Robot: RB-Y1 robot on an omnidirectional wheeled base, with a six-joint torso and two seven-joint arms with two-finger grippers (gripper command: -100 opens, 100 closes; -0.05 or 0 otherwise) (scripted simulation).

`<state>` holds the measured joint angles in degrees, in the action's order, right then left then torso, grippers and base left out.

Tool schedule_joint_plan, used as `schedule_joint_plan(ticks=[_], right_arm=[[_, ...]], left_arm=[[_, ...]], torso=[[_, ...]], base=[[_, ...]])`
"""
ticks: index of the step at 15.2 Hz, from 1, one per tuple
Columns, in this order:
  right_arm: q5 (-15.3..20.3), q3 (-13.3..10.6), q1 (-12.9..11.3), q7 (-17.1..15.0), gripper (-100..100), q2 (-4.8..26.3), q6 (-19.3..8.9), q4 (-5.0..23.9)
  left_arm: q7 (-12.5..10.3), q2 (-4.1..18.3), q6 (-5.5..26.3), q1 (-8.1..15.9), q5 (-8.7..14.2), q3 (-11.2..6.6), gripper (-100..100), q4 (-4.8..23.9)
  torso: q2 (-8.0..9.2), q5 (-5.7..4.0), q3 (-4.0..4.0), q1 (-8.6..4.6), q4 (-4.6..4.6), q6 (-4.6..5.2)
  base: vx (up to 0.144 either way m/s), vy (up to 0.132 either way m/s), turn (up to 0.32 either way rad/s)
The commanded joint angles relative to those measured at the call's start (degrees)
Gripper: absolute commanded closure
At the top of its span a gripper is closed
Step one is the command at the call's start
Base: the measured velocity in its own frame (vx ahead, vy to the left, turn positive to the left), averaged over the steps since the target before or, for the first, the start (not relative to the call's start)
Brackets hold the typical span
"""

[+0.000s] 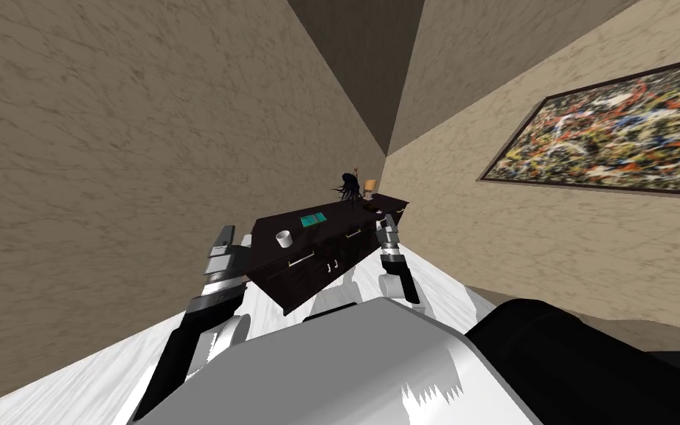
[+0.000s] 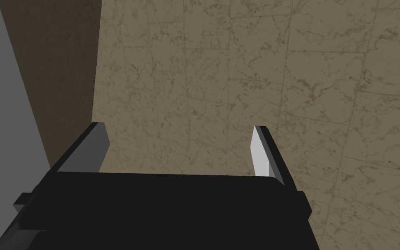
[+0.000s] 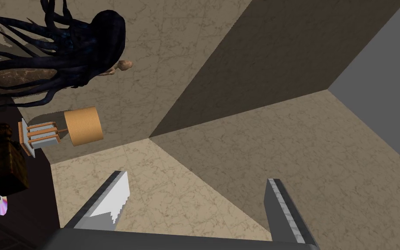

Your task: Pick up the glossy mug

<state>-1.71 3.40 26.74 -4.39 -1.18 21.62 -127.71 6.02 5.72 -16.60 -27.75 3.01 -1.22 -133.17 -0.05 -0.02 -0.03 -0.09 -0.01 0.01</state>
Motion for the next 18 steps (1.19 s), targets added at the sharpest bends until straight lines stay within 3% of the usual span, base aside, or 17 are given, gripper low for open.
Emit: schedule_joint_plan(ticks=[1, 4, 7, 9, 10, 12, 13, 15, 16, 18], right_arm=[[0.00, 0.00, 0.00, 0.00, 0, 0.00, 0.00, 0.00], [0.00, 0.00, 0.00, 0.00, 0, 0.00, 0.00, 0.00], [0.00, 0.00, 0.00, 0.00, 0, 0.00, 0.00, 0.00], [0.00, 0.00, 0.00, 0.00, 0, 0.00, 0.00, 0.00], [0.00, 0.00, 0.00, 0.00, 0, 0.00, 0.00, 0.00], [0.00, 0.00, 0.00, 0.00, 0, 0.00, 0.00, 0.00], [0.00, 0.00, 0.00, 0.00, 0, 0.00, 0.00, 0.00], [0.00, 0.00, 0.00, 0.00, 0, 0.00, 0.00, 0.00], [0.00, 0.00, 0.00, 0.00, 0, 0.00, 0.00, 0.00], [0.00, 0.00, 0.00, 0.00, 0, 0.00, 0.00, 0.00]], left_arm=[[-0.46, 1.98, 2.83, -0.07, 1.11, -0.80, -100, 0.52], [-0.96, 3.55, 5.26, -0.02, 2.14, -1.69, -100, 0.86], [-2.11, 6.76, 9.56, 0.07, 4.51, -3.72, -100, 1.65], [-2.11, 6.76, 10.84, 0.07, 4.51, -3.72, -100, 1.65], [-2.74, 8.40, 13.00, 0.10, 5.83, -4.85, -100, 2.11], [-2.74, 8.40, 13.95, 0.10, 5.83, -4.85, -100, 2.11], [-3.41, 10.05, 15.99, 0.13, 7.23, -6.05, -100, 2.60], [-3.41, 10.05, 17.25, 0.13, 7.23, -6.05, -100, 2.60], [-4.12, 11.71, 19.40, 0.16, 8.70, -7.31, -100, 3.13], [-4.12, 11.71, 20.74, 0.16, 8.70, -7.31, -100, 3.13]], torso=[[0.00, 0.00, 0.00, 0.00, 0.00, 0.00], [-0.02, 0.00, -0.01, -0.01, 0.00, 0.01], [-0.01, 0.00, -0.01, -0.02, 0.00, 0.00], [-0.03, 0.00, -0.02, -0.01, -0.01, 0.00], [-0.01, 0.00, -0.01, 0.01, -0.01, -0.01], [0.00, 0.00, 0.00, 0.00, 0.00, 0.00], [0.01, 0.00, 0.01, 0.02, 0.00, -0.01], [0.00, 0.00, 0.00, 0.01, 0.00, 0.01], [0.00, 0.00, 0.00, 0.02, 0.00, -0.01], [-0.03, 0.00, -0.01, 0.02, -0.01, 0.00]], base=[[0.014, -0.025, -0.103], [0.017, -0.024, -0.097], [0.018, -0.030, -0.121], [0.016, -0.021, -0.071], [0.012, -0.024, -0.102], [0.009, -0.018, -0.073], [0.010, -0.023, -0.107], [0.014, -0.018, -0.089], [0.020, -0.019, -0.120], [0.017, -0.017, -0.082]])
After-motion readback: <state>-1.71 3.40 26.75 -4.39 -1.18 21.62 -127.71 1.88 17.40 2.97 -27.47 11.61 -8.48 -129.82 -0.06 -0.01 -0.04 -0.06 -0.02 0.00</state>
